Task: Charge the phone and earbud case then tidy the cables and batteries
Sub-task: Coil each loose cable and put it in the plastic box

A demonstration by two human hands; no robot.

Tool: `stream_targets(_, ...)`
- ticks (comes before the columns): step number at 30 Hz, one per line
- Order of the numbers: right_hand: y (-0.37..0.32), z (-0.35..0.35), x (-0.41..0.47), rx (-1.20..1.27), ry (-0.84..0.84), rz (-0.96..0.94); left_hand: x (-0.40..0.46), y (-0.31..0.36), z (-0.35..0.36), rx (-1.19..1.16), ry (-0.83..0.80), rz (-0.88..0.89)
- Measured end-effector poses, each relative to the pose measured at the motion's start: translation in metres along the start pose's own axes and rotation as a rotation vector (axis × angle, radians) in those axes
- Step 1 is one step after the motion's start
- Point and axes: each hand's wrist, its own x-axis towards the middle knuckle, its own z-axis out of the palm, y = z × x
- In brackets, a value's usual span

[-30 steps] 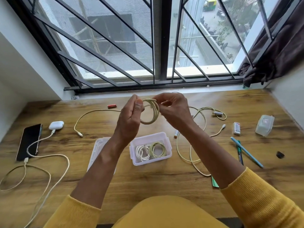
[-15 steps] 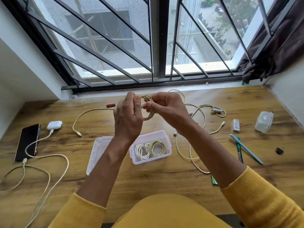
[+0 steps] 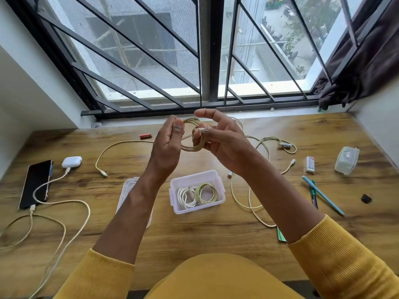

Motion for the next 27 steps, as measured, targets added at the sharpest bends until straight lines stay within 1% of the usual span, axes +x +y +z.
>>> stream_targets(5,-0.004,0.001,0.0,0.073,-0.083,0.009,0.003,-0.002,-0.001,0.026,0.065,-0.007)
stream_targets(8,-0.001,0.008,0.0,0.028,-0.043,-0.024,0.002,-0.002,0.002,0.073,0.123,-0.021)
stream_targets(12,0.003,0.017,0.001,-0.193,0.091,-0.133,-0.003,0.001,0.007,0.109,0.166,0.013)
stream_targets(16,0.004,0.022,0.001,-0.475,0.285,-0.268,-0.003,0.006,0.012,0.115,0.227,0.054)
stream_targets(21,0.011,0.017,0.004,-0.644,0.498,-0.336,0.001,0.006,0.011,0.124,0.267,0.048)
stream_targets(23,0.013,0.014,0.004,-0.598,0.534,-0.336,0.001,0.005,0.012,0.085,0.258,0.033)
stream_targets(27,0.01,0.017,-0.002,-0.37,0.461,-0.304,0.0,0.0,0.015,0.051,0.252,-0.034)
